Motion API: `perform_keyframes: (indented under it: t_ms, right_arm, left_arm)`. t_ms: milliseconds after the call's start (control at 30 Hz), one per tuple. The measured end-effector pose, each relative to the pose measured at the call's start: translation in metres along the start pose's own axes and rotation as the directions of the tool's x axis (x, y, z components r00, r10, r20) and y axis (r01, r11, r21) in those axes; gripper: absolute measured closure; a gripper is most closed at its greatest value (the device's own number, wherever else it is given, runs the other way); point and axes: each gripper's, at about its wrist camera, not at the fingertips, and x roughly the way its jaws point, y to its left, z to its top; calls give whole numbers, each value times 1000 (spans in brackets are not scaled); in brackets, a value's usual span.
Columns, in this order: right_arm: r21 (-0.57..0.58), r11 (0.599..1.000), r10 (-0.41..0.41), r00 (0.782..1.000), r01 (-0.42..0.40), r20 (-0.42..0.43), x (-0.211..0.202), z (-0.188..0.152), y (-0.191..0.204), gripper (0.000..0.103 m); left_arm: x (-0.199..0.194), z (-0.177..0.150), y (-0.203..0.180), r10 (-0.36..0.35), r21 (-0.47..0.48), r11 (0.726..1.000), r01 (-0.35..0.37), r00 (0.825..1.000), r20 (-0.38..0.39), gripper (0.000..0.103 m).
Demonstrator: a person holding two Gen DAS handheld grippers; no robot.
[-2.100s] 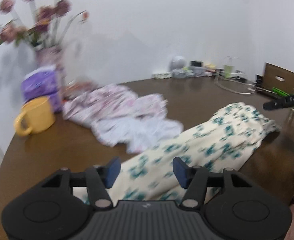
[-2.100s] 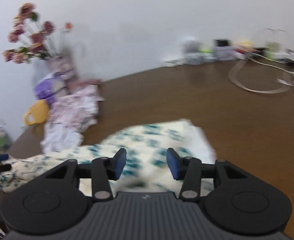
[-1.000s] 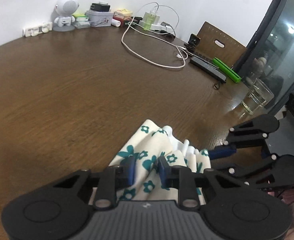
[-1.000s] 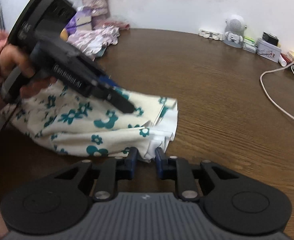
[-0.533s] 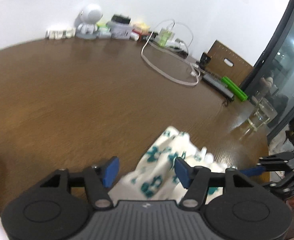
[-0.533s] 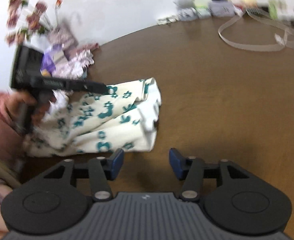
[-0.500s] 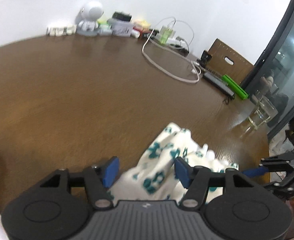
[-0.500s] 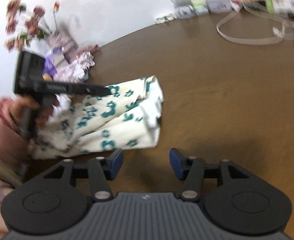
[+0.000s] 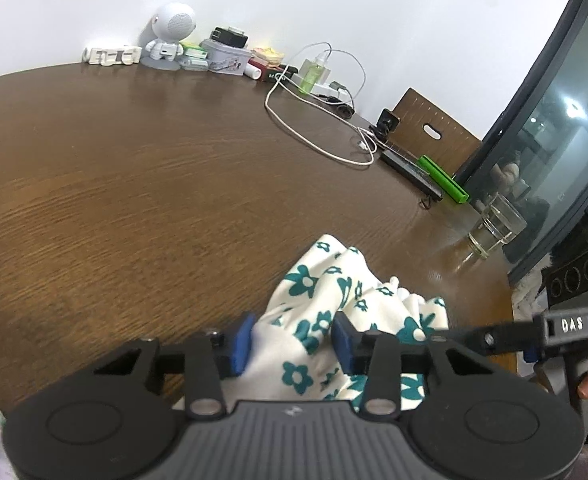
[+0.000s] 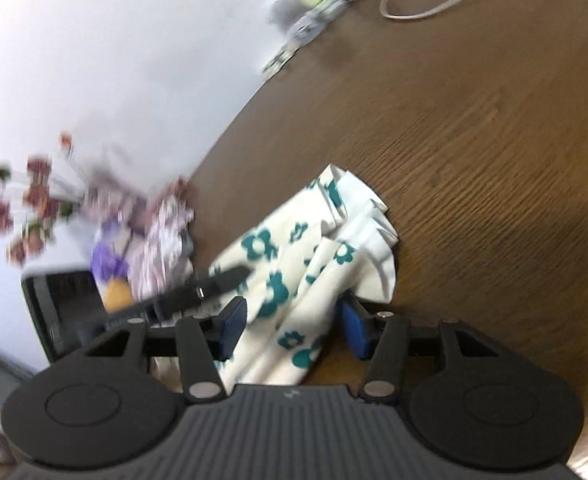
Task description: Fold clothes
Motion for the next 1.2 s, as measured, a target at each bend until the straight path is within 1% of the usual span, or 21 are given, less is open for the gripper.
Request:
perform_keyframes:
  t_ms: [100,167,200,267,300,400,433,467,500,533,600,633,700,733,800,867,933,1033,1133,1167,1200]
  right_arm:
    - [47,999,-26,999,23,47,9,-6,2,60]
    - [73,997,-39,997,34,65,15,-7,4,67]
    - [87,996,-42,997,36,72,18,-7,3,69]
    - [101,994,-49,995,40,83,23,-8,3,88]
    - [100,994,-51,995,43,87,25,-9,3,90]
    - [-4,998,-66,991,67,117,23,-10,16,93]
    - [-64,995,-71,989,80,131,20,-10,25,93]
    - [-155,983,-78,985,102,152,17,-11,39,93]
    - [-258,956,-94,979,139,180,14,-15,56,93]
    - [-357,917,-106,972,177,208,12,-19,73,93]
    - [-556,803,-87,965,214,246,12,-33,110,93]
    - [-628,748,-67,966,215,250,14,-40,127,93]
    - [-755,620,-28,967,214,252,18,-55,161,93]
    - [-808,555,-5,972,198,236,22,-64,175,93]
    - [-884,442,26,983,153,183,30,-83,198,93]
    - [-934,345,26,993,96,112,45,-103,216,93]
    - [-960,277,-8,999,39,39,64,-121,223,93]
    - [-980,193,-79,995,-37,-53,91,-147,225,93]
    - [-991,127,-127,990,-49,-65,99,-167,215,93]
    - [-993,114,-131,990,-41,-56,99,-170,214,93]
    - [-994,106,-131,990,-34,-47,97,-169,213,93]
  left_arm:
    - [1,-2,-2,-1,10,1000,1,1000,4,66]
    - [1,-4,-5,-1,18,1000,1,1000,4,66]
    - [-1,-4,-5,3,20,1000,-3,1000,9,67]
    - [-4,-4,-7,13,26,1000,-14,1000,17,67]
    - [-12,-4,-9,25,29,999,-26,999,34,66]
    - [-43,-6,-15,64,51,996,-69,993,96,64]
    - [-56,-8,-18,75,65,994,-83,990,119,64]
    - [-71,-14,-20,91,75,992,-102,986,138,63]
    - [-86,-20,-21,107,85,989,-121,982,156,63]
    - [-101,-25,-23,123,93,986,-141,977,175,63]
    - [-129,-43,-23,169,84,978,-190,964,203,64]
    - [-143,-51,-21,194,69,974,-214,956,221,64]
    - [-173,-71,-16,243,14,967,-256,933,266,64]
    - [-188,-81,-14,266,-17,962,-273,919,291,64]
    - [-218,-101,-10,313,-80,949,-304,888,336,64]
    - [-239,-116,-6,340,-118,940,-319,867,364,63]
    - [-260,-131,-3,367,-156,930,-332,845,390,63]
    - [-264,-133,-3,344,-144,939,-312,849,402,63]
    - [-268,-136,-2,320,-132,947,-292,852,414,63]
    - [-270,-136,-2,312,-127,950,-286,853,418,63]
    - [-266,-137,-2,302,-117,953,-279,859,414,63]
